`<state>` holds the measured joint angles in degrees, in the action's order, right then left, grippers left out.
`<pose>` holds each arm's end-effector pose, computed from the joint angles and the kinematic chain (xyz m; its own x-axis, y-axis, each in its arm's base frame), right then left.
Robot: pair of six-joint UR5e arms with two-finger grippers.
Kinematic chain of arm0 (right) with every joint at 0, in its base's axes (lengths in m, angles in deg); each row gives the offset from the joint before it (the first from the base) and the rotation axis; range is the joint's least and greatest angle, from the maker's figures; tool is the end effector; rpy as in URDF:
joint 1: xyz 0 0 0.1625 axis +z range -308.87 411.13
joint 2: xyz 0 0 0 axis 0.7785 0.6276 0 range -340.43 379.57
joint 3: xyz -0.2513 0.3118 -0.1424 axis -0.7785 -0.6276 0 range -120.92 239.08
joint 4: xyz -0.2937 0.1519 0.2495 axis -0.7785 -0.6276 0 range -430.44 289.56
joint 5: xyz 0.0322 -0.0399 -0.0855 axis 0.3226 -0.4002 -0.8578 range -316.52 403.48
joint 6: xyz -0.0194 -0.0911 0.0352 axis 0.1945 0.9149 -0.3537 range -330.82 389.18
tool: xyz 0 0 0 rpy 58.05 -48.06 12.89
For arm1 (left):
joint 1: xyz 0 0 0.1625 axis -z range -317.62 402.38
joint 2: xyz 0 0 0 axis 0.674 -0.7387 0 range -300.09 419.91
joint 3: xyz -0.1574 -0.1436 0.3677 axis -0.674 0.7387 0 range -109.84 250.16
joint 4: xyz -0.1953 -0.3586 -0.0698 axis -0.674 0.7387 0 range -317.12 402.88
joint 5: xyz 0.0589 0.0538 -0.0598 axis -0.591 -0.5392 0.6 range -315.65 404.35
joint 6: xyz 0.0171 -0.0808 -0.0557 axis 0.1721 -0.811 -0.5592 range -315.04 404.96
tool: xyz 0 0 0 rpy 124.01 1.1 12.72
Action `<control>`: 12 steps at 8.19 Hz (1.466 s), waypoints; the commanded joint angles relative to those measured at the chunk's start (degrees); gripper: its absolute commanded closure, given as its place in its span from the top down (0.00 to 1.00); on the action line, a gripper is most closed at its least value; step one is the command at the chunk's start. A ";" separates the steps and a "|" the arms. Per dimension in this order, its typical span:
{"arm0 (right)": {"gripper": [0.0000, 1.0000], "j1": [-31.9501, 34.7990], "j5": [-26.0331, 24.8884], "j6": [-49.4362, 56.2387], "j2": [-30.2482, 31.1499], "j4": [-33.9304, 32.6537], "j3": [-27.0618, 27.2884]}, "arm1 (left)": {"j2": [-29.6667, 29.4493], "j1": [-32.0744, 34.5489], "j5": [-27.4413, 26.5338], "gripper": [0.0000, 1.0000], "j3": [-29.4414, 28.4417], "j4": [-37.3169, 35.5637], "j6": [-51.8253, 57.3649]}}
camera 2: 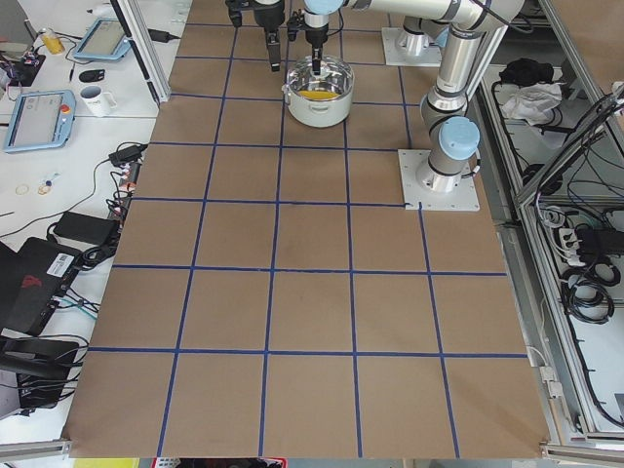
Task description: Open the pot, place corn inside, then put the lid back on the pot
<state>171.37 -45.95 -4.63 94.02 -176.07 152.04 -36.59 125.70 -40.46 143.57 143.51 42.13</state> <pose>0.4084 -0.4338 0.3430 -0.9979 0.0619 0.0197 0.0628 0.9969 0.0472 -0.0793 -0.5459 0.5533 -0.9821 -0.1655 0.0898 -0.1649 0.9862 0.0139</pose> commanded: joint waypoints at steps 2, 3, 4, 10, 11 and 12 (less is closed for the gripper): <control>0.00 -0.01 -0.05 1.11 0.00 -0.10 0.29 | -0.18 0.00 -0.26 1.00 0.50 0.00 -0.07; 0.00 -0.01 0.04 1.11 -0.09 -0.10 0.29 | -0.18 0.00 -0.35 1.00 0.41 0.00 -0.07; 0.00 -0.01 0.04 1.11 -0.09 -0.10 0.38 | -0.18 0.00 -0.17 1.00 0.50 0.00 -0.07; 0.00 -0.01 0.21 1.11 -0.26 -0.10 0.91 | -0.18 0.00 -0.26 1.00 0.85 0.00 -0.16; 0.27 -0.01 -0.05 1.20 -0.26 -0.01 0.99 | -0.18 0.00 -0.17 1.00 0.94 0.00 -0.16; 0.51 -0.01 -0.05 1.12 -0.35 -0.01 0.99 | -0.18 0.00 -0.26 1.00 0.94 0.00 -0.16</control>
<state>171.36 -45.86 -3.48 93.77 -176.15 152.90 -36.77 125.70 -40.67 144.47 143.51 41.97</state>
